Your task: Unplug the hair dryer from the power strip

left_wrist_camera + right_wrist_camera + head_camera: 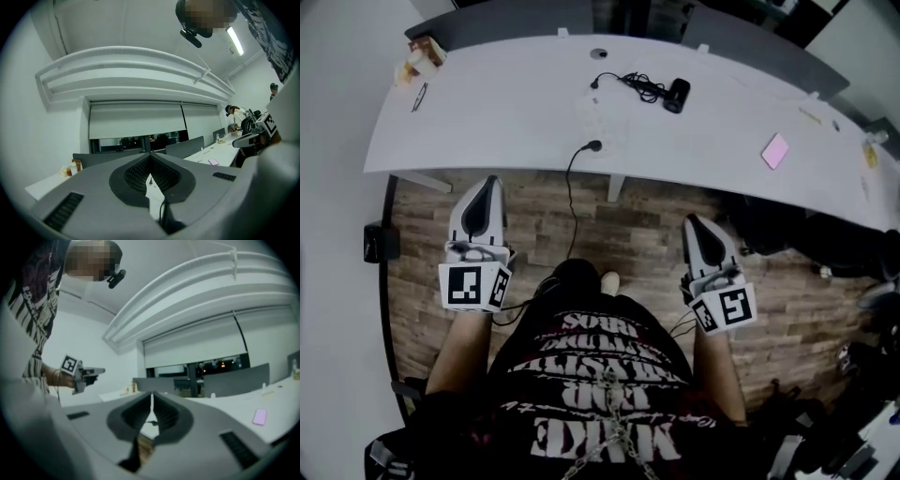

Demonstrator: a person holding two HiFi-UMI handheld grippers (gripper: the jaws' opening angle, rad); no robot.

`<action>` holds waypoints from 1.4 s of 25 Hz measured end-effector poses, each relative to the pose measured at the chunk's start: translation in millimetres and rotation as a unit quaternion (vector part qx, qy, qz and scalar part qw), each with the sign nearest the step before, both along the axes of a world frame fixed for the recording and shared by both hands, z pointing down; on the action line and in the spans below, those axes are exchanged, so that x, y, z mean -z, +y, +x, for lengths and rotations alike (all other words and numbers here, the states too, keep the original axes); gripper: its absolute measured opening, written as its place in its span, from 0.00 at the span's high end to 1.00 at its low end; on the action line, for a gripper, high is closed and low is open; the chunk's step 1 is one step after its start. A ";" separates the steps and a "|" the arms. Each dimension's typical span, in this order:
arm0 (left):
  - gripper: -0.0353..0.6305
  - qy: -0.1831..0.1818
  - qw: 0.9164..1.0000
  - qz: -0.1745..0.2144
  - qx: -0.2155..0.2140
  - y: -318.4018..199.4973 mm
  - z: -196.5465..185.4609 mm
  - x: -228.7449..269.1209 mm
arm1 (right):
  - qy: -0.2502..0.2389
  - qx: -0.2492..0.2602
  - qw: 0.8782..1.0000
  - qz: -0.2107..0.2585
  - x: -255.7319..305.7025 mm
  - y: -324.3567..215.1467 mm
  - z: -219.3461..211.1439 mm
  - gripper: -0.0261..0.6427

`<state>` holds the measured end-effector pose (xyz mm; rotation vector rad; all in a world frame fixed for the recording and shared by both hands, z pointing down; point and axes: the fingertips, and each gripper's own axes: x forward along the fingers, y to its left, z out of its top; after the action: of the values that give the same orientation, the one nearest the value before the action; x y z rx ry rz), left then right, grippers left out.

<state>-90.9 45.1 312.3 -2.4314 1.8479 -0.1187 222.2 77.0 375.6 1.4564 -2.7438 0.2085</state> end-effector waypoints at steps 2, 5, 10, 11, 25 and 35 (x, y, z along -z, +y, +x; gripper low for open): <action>0.91 -0.001 1.000 -0.011 0.001 5.8 0.2 -6.5 | -0.001 0.002 1.000 -0.001 0.1 -3.7 0.7 0.91; 0.91 -0.002 1.000 -0.023 -0.006 7.4 -0.4 -12.2 | 0.007 0.011 1.000 0.003 2.3 -11.5 -4.9 0.91; 0.91 -0.005 0.999 -0.021 -0.027 0.2 2.8 -13.4 | 0.006 0.027 1.000 -0.003 -4.7 -31.0 -18.4 0.91; 0.91 -0.010 0.999 -0.020 -0.030 -1.3 2.8 -14.0 | 0.002 0.029 1.000 -0.007 -7.8 -34.7 -21.5 0.91; 0.91 -0.001 0.998 -0.023 -0.050 -65.6 -9.6 -27.6 | 0.015 0.035 0.999 -0.027 -14.4 -87.4 -52.8 0.91; 0.91 0.053 0.995 -0.034 -0.072 -122.5 -30.4 -32.2 | 0.042 0.019 0.999 -0.010 11.4 -129.6 -71.0 0.91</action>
<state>-121.4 -77.4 344.5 -2.6562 1.7267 -0.0439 151.2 -52.6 364.2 1.3735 -2.6923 0.1698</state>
